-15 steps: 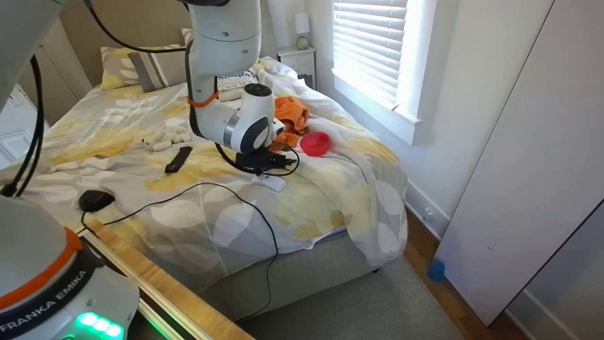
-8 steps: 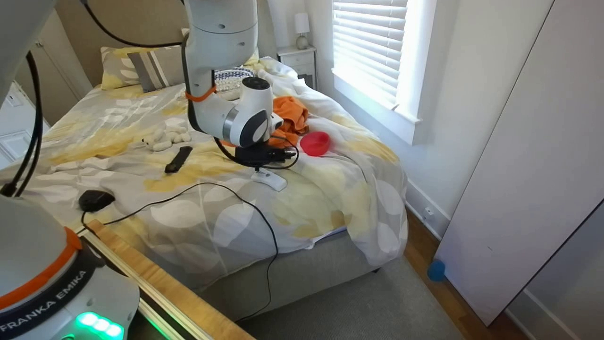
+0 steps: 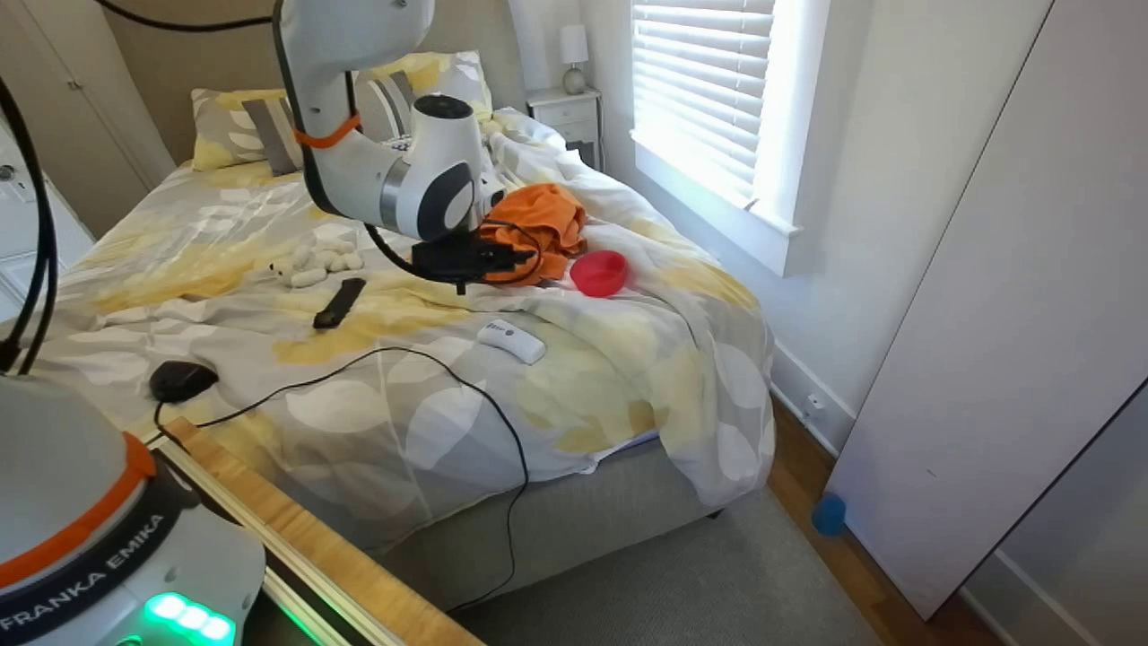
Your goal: Press the top button on the white remote
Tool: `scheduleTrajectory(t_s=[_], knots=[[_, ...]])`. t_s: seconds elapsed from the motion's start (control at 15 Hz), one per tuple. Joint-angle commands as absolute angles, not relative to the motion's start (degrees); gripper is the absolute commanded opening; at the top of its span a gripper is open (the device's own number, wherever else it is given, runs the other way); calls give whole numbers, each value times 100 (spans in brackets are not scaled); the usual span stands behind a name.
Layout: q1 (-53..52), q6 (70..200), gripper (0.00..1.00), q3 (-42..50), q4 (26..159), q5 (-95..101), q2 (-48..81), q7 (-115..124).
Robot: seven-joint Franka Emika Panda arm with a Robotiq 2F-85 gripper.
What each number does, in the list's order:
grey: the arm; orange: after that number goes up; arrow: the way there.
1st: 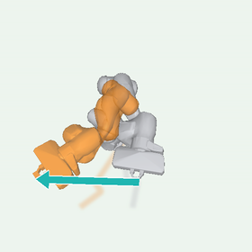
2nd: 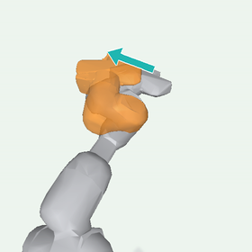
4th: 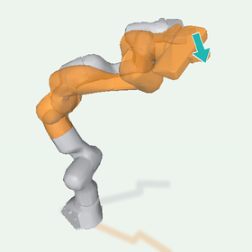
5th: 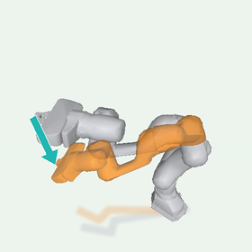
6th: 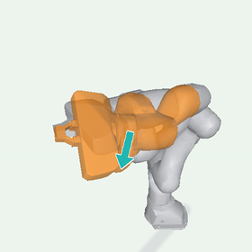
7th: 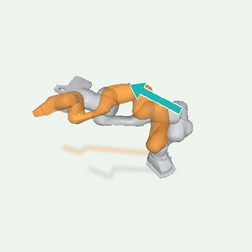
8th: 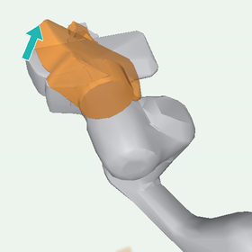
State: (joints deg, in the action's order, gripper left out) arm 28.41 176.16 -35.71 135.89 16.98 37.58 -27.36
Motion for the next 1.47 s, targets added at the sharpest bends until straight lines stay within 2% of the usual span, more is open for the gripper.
scheduleTrajectory(t_s=[0.0,0.07,0.13,0.27,0.6,0.8,0.93,1.27,1.33,1.4], knots=[[3206,17380,0,-3986,14149,1452,3163,-2785],[3181,17326,0,-4001,14298,1391,2910,-2691],[3163,17303,26,-4014,14410,1358,2713,-2667],[3203,17196,34,-4132,14616,1209,2331,-2656],[3385,17045,73,-4560,15069,1155,1355,-2584],[3838,17307,95,-5189,15214,723,1220,-2646],[4220,17368,100,-5673,15257,321,1225,-2701],[5419,17201,100,-6826,15304,-277,1489,-2967],[4892,17250,100,-6367,15220,-51,1382,-2728],[4998,17250,100,-6438,15220,-55,1391,-2741]])
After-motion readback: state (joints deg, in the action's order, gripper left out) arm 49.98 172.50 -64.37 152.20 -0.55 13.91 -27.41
